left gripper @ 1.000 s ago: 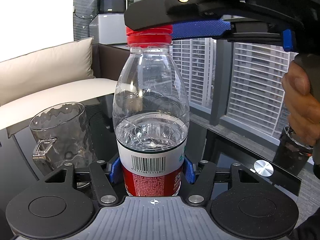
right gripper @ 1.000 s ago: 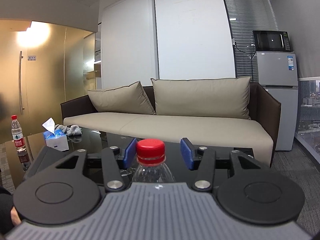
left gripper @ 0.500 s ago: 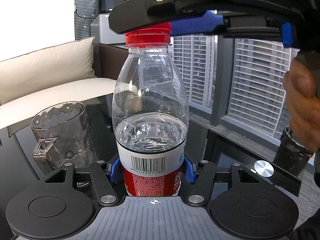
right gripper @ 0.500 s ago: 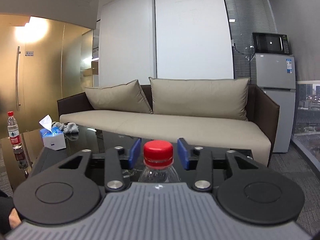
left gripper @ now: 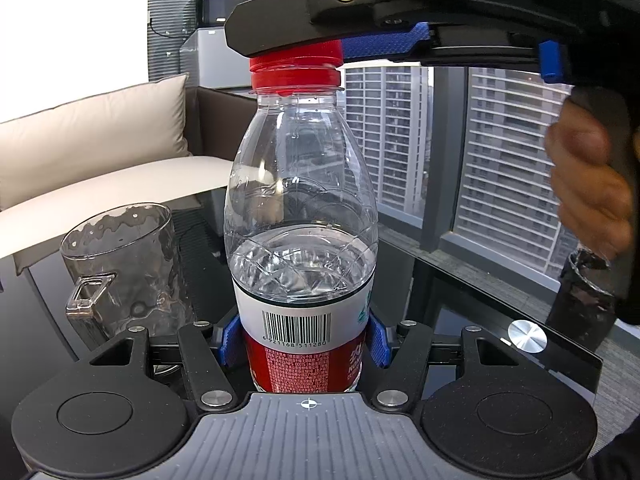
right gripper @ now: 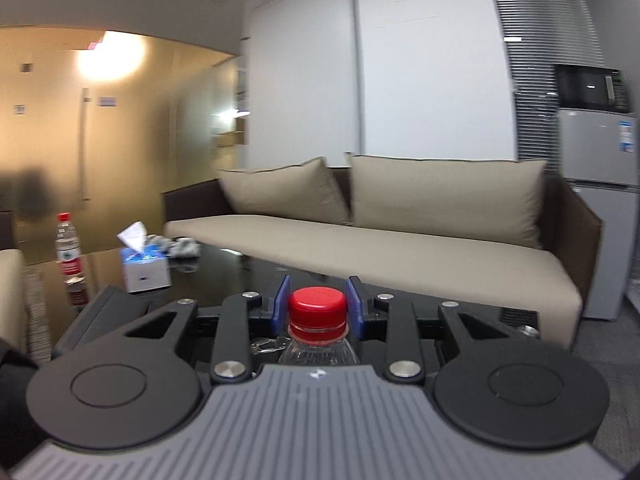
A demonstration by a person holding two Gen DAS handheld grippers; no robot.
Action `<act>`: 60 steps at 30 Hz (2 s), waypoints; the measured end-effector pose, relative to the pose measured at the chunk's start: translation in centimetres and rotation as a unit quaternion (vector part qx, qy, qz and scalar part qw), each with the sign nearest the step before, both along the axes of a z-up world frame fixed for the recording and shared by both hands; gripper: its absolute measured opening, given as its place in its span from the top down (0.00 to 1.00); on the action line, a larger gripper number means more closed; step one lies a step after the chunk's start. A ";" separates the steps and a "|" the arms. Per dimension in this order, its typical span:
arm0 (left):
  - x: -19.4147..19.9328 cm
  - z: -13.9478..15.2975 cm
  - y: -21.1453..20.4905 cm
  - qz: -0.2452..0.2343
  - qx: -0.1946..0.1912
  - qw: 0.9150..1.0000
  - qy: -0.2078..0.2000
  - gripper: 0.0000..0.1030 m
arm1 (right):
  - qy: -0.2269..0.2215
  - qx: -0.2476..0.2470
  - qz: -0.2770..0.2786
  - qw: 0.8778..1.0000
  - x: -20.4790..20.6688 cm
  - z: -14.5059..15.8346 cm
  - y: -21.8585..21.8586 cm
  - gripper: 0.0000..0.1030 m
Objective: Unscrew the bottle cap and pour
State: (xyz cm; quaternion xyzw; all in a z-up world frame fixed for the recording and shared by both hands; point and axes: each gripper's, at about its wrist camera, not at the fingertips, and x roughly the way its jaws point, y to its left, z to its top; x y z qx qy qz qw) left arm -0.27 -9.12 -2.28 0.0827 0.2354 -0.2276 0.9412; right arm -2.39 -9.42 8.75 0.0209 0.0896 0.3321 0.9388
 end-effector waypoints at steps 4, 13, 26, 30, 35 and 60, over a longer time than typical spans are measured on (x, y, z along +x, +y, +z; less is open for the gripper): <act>-0.1 0.0 -0.1 0.001 0.003 1.000 -0.001 0.46 | 0.012 -0.001 -0.025 1.000 -0.3 0.2 0.5 0.67; 0.0 0.0 -0.2 0.003 0.003 1.000 0.000 0.46 | 0.004 -0.047 -0.107 0.993 -1.0 0.7 3.9 0.68; -1.3 0.1 -1.7 0.004 0.004 1.000 0.000 0.45 | -0.004 -0.045 -0.026 0.999 0.2 0.4 2.4 0.69; -1.6 0.0 -1.7 0.004 0.005 1.000 -0.001 0.45 | 0.001 -0.027 0.020 0.999 1.0 0.3 0.9 0.69; -1.8 0.1 -1.7 0.004 0.006 1.000 -0.002 0.45 | -0.002 -0.036 -0.038 0.999 -0.2 0.6 2.0 0.65; -1.0 0.3 -1.3 0.005 0.005 1.000 0.000 0.45 | -0.003 -0.052 -0.141 0.989 -1.8 0.6 4.7 0.69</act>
